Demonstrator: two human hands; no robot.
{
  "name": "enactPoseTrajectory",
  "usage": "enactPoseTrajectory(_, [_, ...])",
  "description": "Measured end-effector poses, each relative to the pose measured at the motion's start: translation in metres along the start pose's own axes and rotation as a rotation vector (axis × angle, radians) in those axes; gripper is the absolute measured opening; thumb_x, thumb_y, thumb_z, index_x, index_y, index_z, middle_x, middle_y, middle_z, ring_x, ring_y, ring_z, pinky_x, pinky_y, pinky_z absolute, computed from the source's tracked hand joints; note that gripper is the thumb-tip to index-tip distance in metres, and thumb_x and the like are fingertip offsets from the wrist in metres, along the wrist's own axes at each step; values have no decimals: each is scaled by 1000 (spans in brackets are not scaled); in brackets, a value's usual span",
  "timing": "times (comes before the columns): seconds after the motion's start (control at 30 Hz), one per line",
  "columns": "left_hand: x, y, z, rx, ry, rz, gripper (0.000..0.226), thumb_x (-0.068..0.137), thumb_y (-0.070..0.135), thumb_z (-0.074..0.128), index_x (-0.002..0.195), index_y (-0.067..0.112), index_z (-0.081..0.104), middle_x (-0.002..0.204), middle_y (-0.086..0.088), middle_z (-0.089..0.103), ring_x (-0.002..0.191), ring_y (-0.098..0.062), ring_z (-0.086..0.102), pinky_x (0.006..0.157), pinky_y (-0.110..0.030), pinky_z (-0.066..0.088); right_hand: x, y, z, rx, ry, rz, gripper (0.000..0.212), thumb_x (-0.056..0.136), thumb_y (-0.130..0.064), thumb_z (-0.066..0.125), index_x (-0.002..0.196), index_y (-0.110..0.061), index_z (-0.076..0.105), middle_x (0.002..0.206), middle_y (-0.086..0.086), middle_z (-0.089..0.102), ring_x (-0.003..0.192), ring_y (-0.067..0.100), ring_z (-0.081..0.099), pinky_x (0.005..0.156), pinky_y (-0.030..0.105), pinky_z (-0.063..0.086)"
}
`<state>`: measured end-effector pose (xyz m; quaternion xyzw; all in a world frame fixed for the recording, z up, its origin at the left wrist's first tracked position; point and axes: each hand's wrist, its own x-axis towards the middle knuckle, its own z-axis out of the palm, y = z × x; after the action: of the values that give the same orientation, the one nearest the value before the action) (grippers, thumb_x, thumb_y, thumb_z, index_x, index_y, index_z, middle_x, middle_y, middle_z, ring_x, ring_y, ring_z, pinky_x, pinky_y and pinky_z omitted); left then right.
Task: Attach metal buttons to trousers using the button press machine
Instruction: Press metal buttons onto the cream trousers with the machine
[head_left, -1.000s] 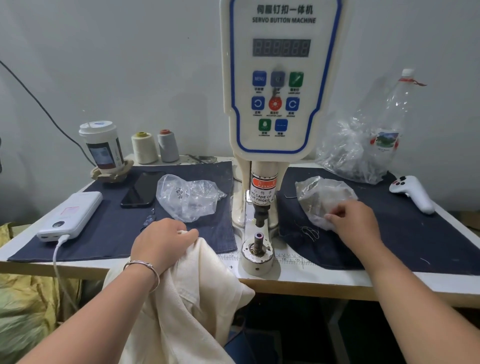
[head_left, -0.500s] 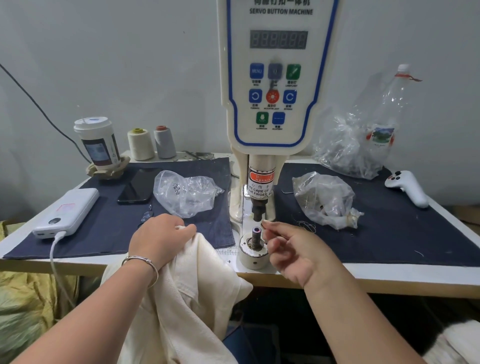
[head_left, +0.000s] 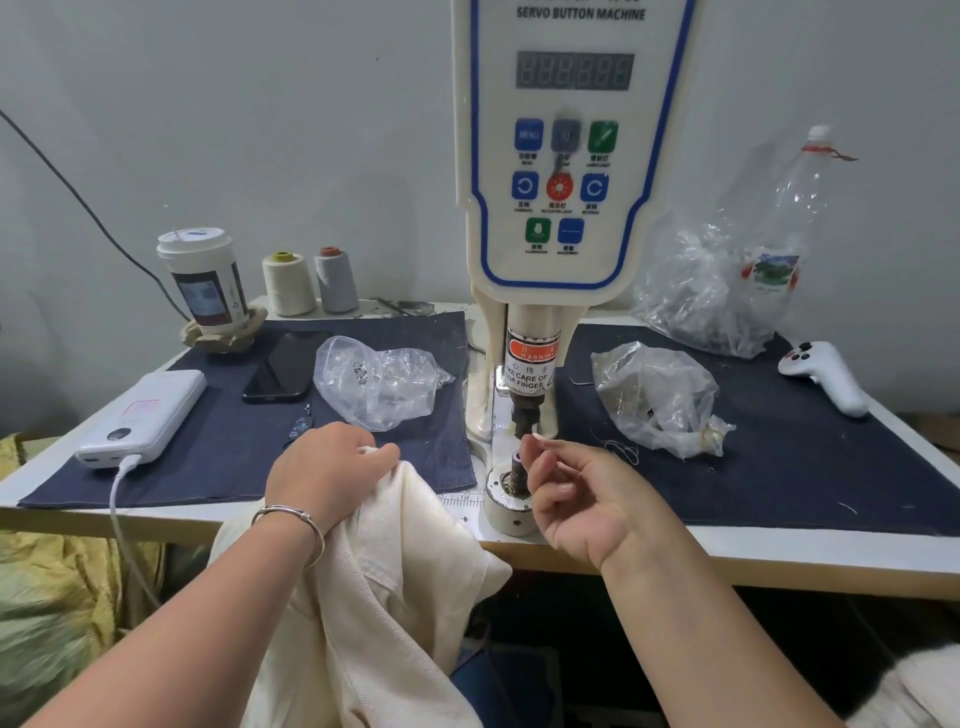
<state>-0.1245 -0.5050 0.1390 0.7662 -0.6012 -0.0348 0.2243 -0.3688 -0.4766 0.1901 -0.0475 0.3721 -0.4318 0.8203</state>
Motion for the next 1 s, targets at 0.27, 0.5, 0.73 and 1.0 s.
enactPoseTrajectory(0.27, [1, 0, 2, -5, 15, -9, 44, 84, 41, 54, 52, 15, 35, 54, 1, 42, 53, -19, 41, 51, -27, 28, -7, 5, 0, -2, 3, -43, 9, 84, -1, 60, 92, 1, 61, 70, 11, 70, 38, 9, 56, 29, 13, 31])
enactPoseTrajectory(0.5, [0, 0, 1, -15, 19, -20, 44, 82, 40, 54, 52, 15, 34, 51, 2, 39, 52, -19, 39, 51, -27, 28, -12, 10, 2, 20, -41, -59, 26, 72, 1, 58, 98, 3, 60, 63, 9, 65, 36, 9, 51, 29, 14, 30])
enactPoseTrajectory(0.73, [1, -1, 1, -31, 17, -10, 45, 82, 39, 54, 50, 16, 33, 50, 3, 37, 51, -18, 38, 51, -27, 27, -14, 15, -2, 68, -69, -118, 38, 73, -6, 55, 108, 6, 61, 62, 7, 58, 38, 11, 47, 31, 16, 31])
enactPoseTrajectory(1.0, [4, -13, -11, -551, -68, -98, 40, 77, 26, 63, 54, 18, 31, 55, 2, 27, 58, -17, 26, 61, -33, 23, -11, 66, 8, -698, 124, -801, 25, 88, -6, 59, 73, -19, 73, 56, 2, 62, 43, 11, 50, 41, 18, 41])
